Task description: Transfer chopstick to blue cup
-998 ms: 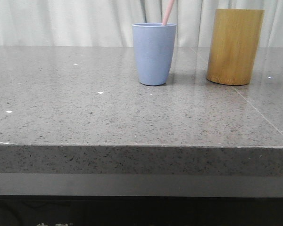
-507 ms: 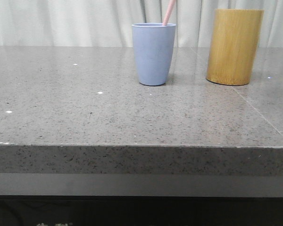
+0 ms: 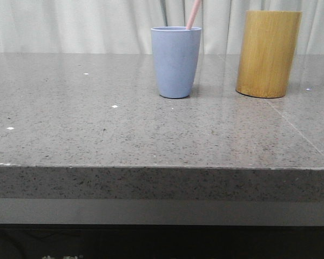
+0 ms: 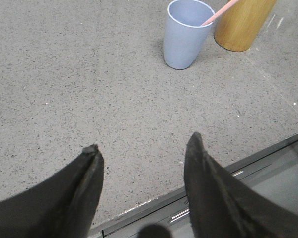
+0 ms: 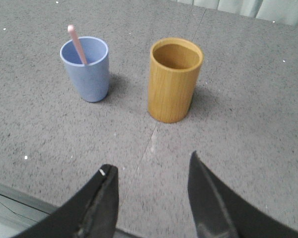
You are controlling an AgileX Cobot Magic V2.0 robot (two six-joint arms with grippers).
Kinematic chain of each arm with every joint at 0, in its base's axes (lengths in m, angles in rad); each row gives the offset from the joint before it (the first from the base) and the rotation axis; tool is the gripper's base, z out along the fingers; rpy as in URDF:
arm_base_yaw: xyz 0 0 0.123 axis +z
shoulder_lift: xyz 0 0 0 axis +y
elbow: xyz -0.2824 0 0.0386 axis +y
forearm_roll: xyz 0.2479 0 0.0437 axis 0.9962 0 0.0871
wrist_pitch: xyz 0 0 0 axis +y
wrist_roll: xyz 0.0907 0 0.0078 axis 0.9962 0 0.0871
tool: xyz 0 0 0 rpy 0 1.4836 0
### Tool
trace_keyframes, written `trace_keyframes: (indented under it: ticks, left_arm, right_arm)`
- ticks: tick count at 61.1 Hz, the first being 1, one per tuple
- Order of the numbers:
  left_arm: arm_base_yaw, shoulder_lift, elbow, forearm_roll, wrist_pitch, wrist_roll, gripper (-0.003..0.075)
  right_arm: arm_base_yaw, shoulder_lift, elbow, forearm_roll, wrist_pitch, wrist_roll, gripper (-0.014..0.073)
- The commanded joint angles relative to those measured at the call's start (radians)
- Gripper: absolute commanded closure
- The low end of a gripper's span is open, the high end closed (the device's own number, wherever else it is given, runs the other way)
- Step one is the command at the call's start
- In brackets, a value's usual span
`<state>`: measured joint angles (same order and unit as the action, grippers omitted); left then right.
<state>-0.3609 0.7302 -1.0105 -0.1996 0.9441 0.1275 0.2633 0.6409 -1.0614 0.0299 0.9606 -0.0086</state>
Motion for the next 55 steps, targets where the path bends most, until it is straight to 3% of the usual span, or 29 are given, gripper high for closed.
trace_keyframes:
  ticks: [1,24,29,48,55]
  left_arm:
    - [0.001,0.001,-0.027,-0.021,-0.074,-0.008,0.0353]
    - [0.001,0.001,-0.027,-0.021,-0.074,-0.008,0.0356]
    - [0.001,0.001,-0.027,-0.021,-0.074,-0.008,0.0413]
    - [0.001,0.001,-0.027,-0.021,-0.074,-0.008,0.0741]
    - [0.001,0.001,-0.027,-0.021,-0.085,-0.008,0.0739]
  right_arm:
    - [-0.005,-0.087,0.057,0.002,-0.079,0.002,0.0233]
    - [-0.005,-0.275,0.209,0.002,-0.068,0.002,0.0233]
    - [-0.005,-0.275,0.209,0.002,-0.068,0.002,0.0249]
    - [-0.005,-0.275,0.209,0.004,-0.068,0.002,0.0639]
    - [-0.005,-0.275,0.209,0.002,-0.073,0.002,0.0659]
